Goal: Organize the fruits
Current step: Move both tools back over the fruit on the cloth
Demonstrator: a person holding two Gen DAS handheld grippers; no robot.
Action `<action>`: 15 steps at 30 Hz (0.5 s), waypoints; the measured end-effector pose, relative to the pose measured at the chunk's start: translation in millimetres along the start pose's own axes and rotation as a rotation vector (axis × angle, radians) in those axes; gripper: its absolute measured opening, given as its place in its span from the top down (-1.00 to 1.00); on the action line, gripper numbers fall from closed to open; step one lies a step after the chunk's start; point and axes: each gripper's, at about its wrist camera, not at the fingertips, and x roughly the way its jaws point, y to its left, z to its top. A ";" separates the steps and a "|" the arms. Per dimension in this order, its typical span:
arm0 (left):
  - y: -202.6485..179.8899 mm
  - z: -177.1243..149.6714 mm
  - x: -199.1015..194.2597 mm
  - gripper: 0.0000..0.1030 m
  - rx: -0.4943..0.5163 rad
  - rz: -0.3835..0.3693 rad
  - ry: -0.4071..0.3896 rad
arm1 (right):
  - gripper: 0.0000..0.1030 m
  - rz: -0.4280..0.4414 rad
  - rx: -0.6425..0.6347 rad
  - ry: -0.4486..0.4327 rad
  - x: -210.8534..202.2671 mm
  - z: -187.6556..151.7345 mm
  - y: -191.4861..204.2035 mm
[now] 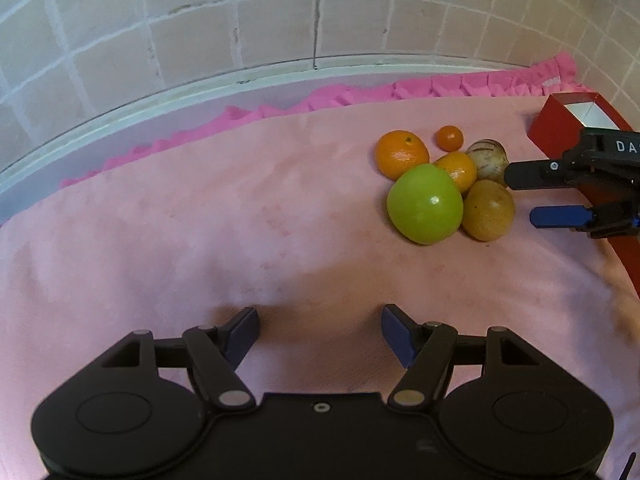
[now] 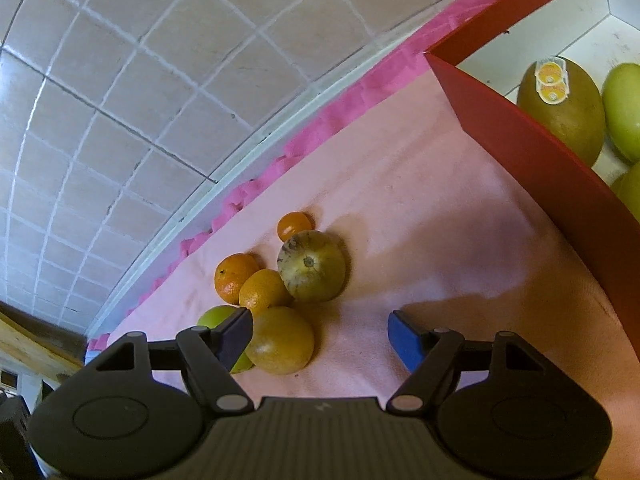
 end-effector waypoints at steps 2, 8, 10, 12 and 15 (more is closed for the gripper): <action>-3.0 1.3 0.7 -0.56 0.004 -0.008 -0.010 | -0.49 -0.004 -0.019 -0.004 -0.8 -1.5 2.0; -15.3 13.4 5.1 -0.56 0.050 -0.060 -0.053 | -0.48 -0.001 -0.122 -0.012 0.4 -12.5 16.3; -24.0 19.0 6.9 -0.56 0.095 -0.072 -0.075 | -0.42 0.016 -0.128 -0.004 2.6 -14.0 18.6; -33.9 24.2 9.6 -0.56 0.146 -0.069 -0.101 | -0.33 0.035 -0.118 0.001 5.2 -13.6 19.2; -43.3 31.6 14.4 -0.55 0.204 -0.058 -0.120 | -0.18 0.023 -0.111 -0.005 9.3 -12.8 18.1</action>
